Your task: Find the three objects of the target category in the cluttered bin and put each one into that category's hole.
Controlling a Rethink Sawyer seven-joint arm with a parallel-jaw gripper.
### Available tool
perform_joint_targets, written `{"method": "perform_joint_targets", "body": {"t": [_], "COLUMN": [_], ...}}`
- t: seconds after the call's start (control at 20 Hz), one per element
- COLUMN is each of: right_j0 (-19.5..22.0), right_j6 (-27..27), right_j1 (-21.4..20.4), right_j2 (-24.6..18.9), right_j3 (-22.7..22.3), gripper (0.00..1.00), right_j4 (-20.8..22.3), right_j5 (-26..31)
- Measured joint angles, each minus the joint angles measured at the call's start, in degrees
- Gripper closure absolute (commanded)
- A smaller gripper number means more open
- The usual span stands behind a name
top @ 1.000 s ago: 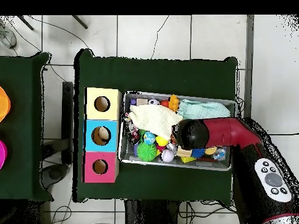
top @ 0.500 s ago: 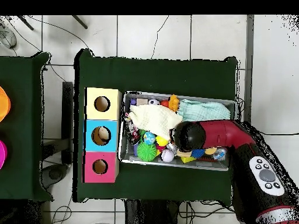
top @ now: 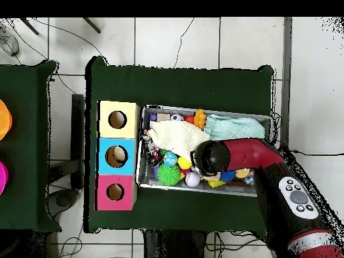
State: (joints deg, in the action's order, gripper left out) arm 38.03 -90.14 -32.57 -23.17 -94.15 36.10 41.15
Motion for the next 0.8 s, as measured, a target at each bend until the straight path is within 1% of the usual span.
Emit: {"method": "perform_joint_targets", "body": {"t": [0.45,0.5,0.8], "right_j0": [-0.42,-0.52,-0.6], "right_j6": [0.0,0.0,0.0], "right_j1": [0.98,1.17,1.26], "right_j2": [0.42,0.79,1.14], "right_j3": [0.02,0.07,0.09], "gripper": [0.0,1.0,1.0], "right_j4": [0.0,0.0,-0.01], "right_j5": [0.0,0.01,0.01]}}
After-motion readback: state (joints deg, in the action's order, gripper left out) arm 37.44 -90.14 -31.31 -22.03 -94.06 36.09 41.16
